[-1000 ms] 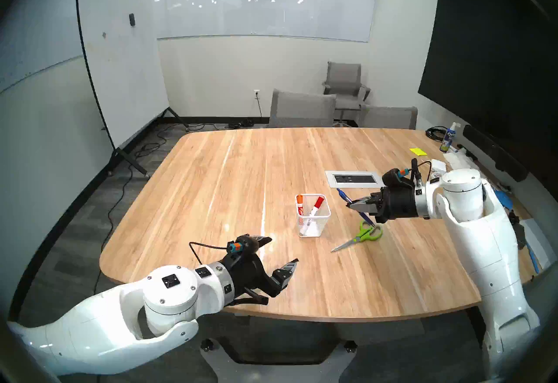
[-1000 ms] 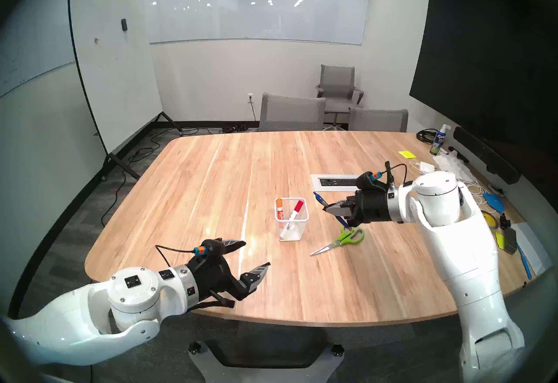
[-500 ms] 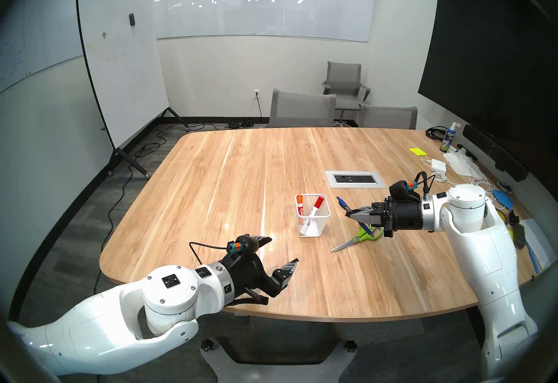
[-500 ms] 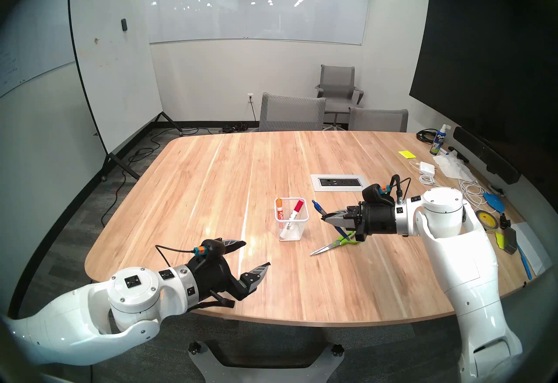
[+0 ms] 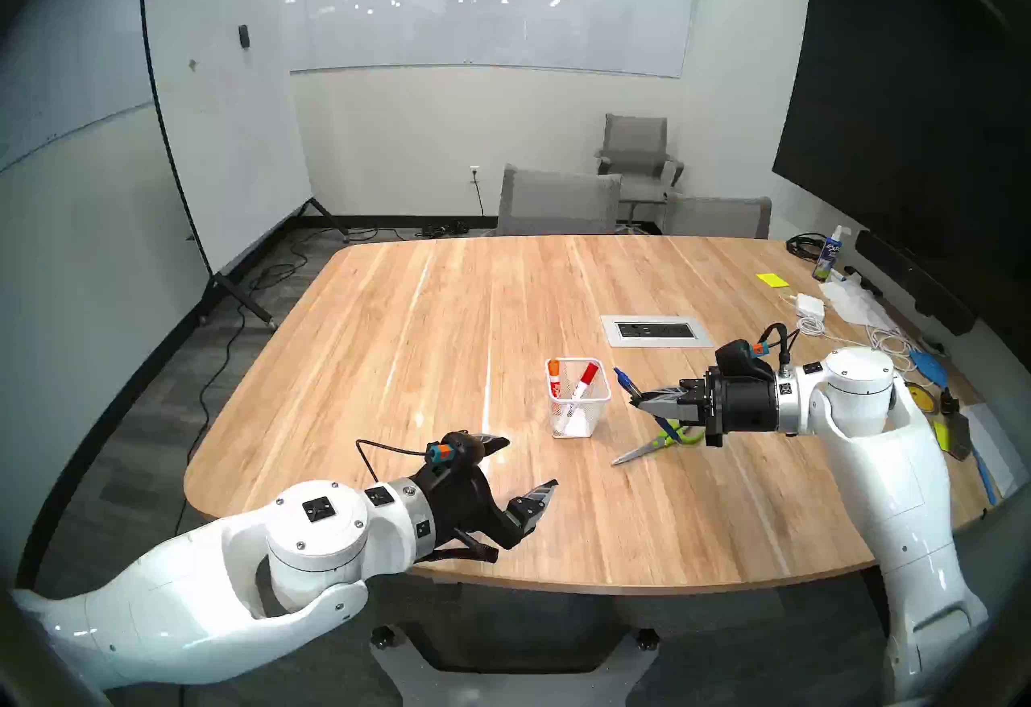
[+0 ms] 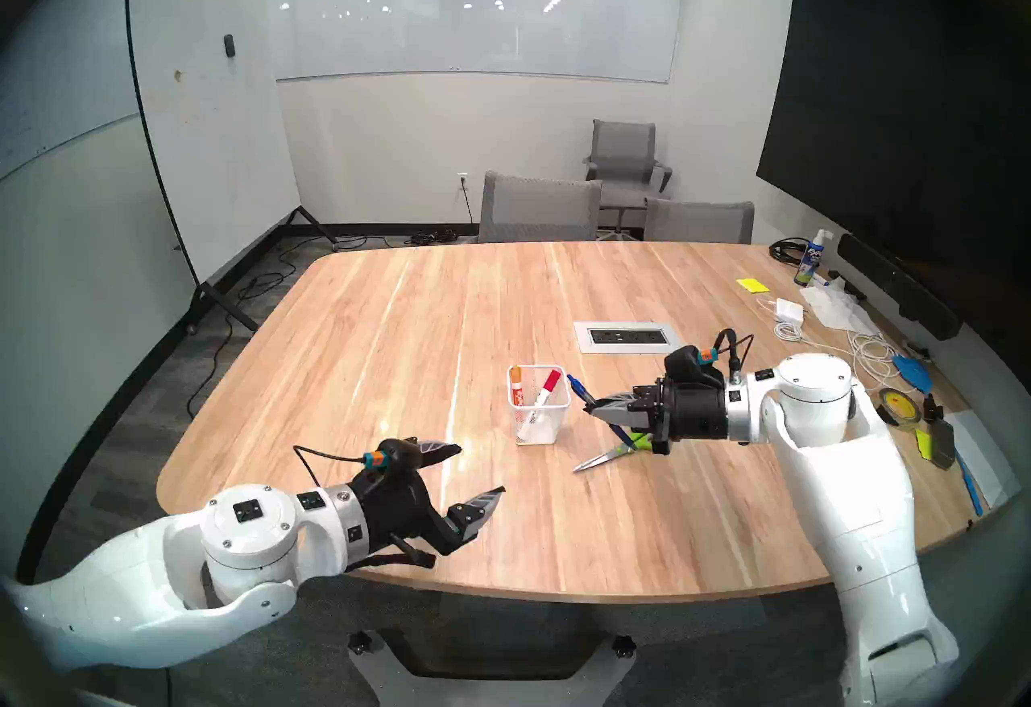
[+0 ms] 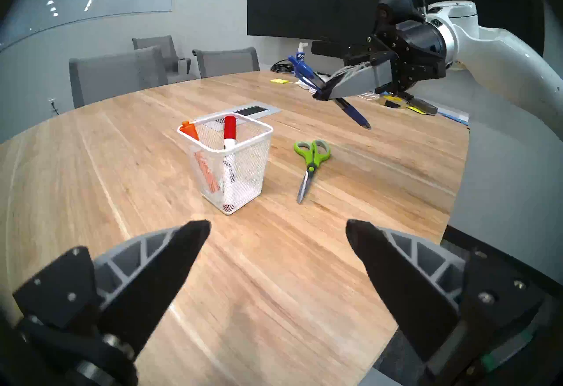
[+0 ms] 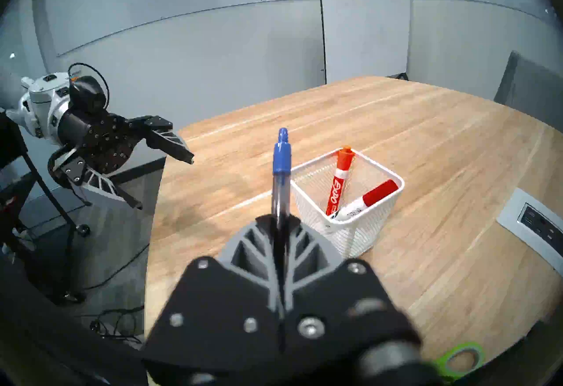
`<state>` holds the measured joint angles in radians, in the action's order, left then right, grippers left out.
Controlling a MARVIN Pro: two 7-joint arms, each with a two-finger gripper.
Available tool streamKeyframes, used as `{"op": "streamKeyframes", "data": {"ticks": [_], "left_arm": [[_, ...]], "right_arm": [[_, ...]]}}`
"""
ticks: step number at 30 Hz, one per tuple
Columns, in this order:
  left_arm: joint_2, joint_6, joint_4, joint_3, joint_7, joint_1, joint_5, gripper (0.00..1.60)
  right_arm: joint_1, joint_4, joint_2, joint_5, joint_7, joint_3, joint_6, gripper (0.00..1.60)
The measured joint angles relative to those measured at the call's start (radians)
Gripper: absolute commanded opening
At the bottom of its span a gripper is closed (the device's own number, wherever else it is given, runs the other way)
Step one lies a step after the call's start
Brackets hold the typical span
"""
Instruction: Place the pen, the marker, and the scissors into the pen holder
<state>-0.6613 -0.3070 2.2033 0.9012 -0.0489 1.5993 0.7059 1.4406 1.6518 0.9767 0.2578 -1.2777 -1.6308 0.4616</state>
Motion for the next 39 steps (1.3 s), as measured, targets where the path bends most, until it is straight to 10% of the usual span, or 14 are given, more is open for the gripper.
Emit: {"op": "streamKeyframes", "data": {"ticks": [3,4,10,39], "left_arm": [[-0.002,0.003,0.000,0.002,0.017,-0.010,0.006,1.45],[-0.003,0.003,0.000,0.003,0.022,-0.013,0.008,0.83],[-0.011,0.004,-0.003,0.007,0.047,-0.033,0.019,0.00],[-0.161,-0.104,-0.150,0.003,0.078,-0.188,0.066,0.00]], "right_arm": [[0.000,0.000,0.002,0.000,-0.002,-0.001,-0.002,0.00],[0.000,0.000,0.003,0.000,-0.003,-0.001,-0.002,0.00],[0.000,0.001,0.006,-0.001,-0.004,-0.003,-0.004,0.00],[0.012,0.022,0.028,-0.006,-0.016,-0.004,-0.009,0.00]]}}
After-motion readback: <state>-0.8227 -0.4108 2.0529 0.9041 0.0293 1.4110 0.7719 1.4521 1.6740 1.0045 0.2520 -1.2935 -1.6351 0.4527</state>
